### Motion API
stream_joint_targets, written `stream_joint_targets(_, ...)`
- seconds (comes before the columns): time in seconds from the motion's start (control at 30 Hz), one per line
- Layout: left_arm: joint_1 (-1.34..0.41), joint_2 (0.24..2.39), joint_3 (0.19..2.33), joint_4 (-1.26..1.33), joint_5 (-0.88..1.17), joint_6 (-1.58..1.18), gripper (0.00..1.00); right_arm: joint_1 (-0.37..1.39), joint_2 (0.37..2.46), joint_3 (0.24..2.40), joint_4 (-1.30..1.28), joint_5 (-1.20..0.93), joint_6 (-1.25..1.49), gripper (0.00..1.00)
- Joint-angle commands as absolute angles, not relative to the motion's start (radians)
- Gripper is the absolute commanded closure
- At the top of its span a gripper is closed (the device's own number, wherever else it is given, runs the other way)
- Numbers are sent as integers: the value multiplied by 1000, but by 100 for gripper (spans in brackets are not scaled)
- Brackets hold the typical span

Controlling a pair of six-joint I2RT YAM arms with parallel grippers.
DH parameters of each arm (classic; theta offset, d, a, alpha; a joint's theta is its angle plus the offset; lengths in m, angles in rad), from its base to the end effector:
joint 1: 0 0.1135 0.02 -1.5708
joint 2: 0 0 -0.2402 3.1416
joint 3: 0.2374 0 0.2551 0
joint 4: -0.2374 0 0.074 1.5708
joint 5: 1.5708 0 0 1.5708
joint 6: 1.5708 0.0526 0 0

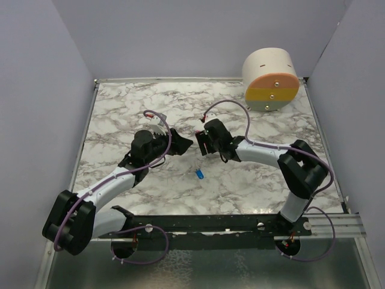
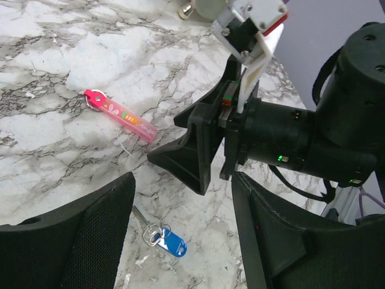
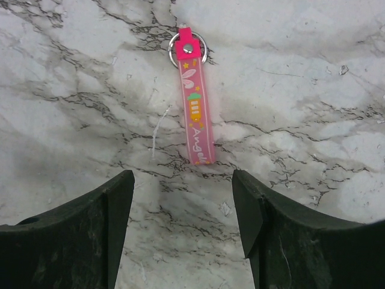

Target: Put the keys on the keyring

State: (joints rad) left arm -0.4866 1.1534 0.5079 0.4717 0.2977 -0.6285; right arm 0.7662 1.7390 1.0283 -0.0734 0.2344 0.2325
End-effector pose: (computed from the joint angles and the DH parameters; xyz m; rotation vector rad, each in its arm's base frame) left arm 0.2396 -0.1442 0.2103 0.1011 1.8599 -1.0563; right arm 0.2793 0.2518 0.1456 -0.5059 2.2833 0.2227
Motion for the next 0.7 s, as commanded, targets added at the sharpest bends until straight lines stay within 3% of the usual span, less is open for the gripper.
stream_joint_targets(0.0,-490,1134,500,461,276,-606,33,772,1811,1072,-21,306,196,33)
stream_joint_targets(0.37,-482,1136,500,451,270,-591,33,734,1896,1095,20,284,183,43)
stream_joint_targets(0.67,-478,1158,503,451,268,-584,33,729,1887,1093,18,313,176,74)
